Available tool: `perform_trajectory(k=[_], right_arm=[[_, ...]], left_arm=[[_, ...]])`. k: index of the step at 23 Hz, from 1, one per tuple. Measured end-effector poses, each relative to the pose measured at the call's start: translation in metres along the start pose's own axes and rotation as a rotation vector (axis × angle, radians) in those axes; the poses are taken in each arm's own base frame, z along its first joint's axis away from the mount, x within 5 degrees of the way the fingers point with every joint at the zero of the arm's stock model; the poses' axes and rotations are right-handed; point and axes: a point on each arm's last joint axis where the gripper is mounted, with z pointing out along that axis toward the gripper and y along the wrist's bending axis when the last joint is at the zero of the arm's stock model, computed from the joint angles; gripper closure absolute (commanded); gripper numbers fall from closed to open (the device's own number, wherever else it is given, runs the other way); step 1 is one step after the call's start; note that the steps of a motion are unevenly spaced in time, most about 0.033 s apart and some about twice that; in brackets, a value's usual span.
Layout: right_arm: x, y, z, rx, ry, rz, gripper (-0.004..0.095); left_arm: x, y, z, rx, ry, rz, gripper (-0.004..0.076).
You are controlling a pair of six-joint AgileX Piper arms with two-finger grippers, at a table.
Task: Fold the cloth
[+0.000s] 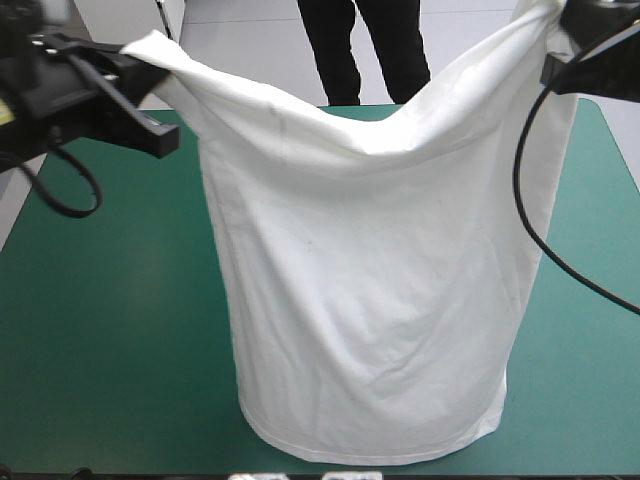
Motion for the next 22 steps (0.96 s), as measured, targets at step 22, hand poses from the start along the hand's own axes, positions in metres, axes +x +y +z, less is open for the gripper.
perform_trajectory(k=[22], right_arm=[[0.229,-0.074,0.28,0.178,0.54,0.123,0.0925]], left_arm=[[0.199,0.089,0.272,-0.453,0.615,-0.08,0.0733]])
